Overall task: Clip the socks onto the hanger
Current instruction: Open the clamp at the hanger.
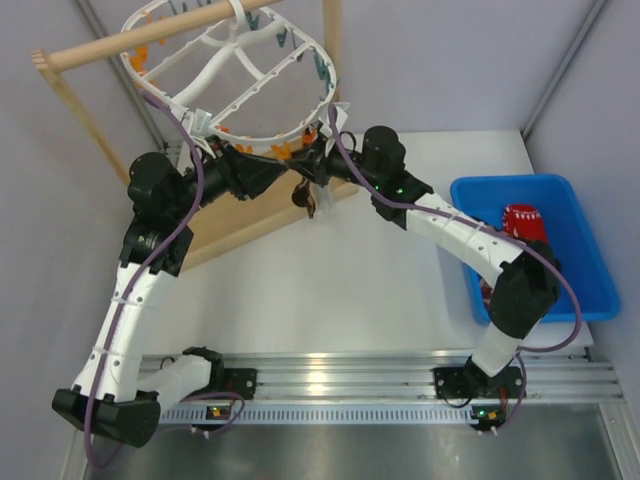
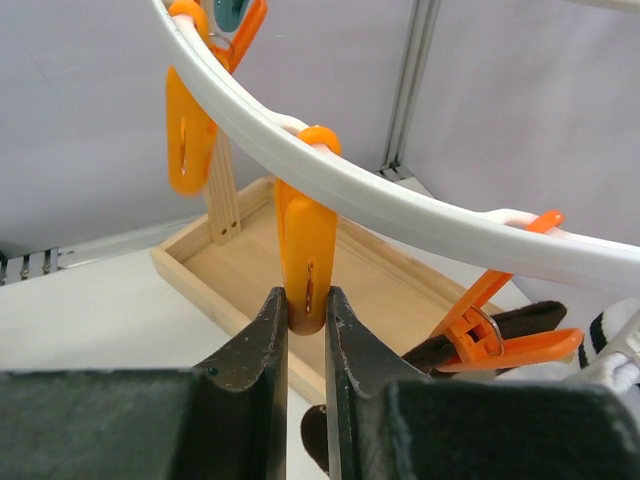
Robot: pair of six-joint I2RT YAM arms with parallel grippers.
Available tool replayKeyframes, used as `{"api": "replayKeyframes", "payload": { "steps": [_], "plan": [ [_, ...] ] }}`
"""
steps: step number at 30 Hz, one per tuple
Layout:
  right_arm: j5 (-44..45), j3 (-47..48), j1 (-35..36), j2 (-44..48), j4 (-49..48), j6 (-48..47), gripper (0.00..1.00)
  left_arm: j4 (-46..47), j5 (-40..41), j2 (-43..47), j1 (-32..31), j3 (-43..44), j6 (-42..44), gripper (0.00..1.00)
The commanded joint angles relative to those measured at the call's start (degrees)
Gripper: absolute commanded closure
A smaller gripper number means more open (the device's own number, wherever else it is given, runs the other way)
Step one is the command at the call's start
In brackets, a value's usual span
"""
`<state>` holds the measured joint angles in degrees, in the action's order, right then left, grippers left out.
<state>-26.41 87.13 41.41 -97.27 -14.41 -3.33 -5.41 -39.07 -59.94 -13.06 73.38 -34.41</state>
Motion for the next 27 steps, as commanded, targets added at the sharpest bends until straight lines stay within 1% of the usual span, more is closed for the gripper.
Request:
{"api": "replayKeyframes", "payload": {
  "steps": [1,2,3,6,9,12,15,23,27],
  "plan": [
    [1.1,2.78,1.31,3.58,0.96,0.78,1.0,-1.87,5.03,0.0,-0.74,2.29,3.2,0.54],
    [1.54,2.78,1.48,3.76,1.23,0.87,1.0,-3.63,9.67,0.09,-0.74,2.03,5.21,0.54],
    [2.15,2.78,1.83,4.19,1.58,0.87,1.0,-4.51,11.71,-0.26,-0.74,2.03,5.84,0.54],
    [5.05,2.43,3.15,4.81,2.63,0.0,1.0,-4.7,15.94,-0.96,-0.91,2.11,6.2,0.53],
    [7.6,2.78,4.12,4.99,4.3,-0.88,1.0,-3.73,18.4,-1.93,-1.79,2.99,6.29,0.5],
    [8.31,2.43,4.82,4.9,4.83,-1.24,1.0,-3.03,19.99,-3.07,-2.93,3.69,6.46,0.48],
    [8.92,2.78,5.26,4.99,5.19,-1.5,1.0,-2.68,22.01,-3.69,-3.64,3.34,6.9,0.42],
    [9.1,3.04,5.88,5.08,5.36,-1.33,1.0,-1.89,27.11,-5.01,-3.64,3.17,5.5,0.42],
    [8.75,3.22,6.23,4.9,5.45,-1.41,1.0,-0.04,25.89,-5.88,-3.73,3.08,4.09,0.42]
  ]
}}
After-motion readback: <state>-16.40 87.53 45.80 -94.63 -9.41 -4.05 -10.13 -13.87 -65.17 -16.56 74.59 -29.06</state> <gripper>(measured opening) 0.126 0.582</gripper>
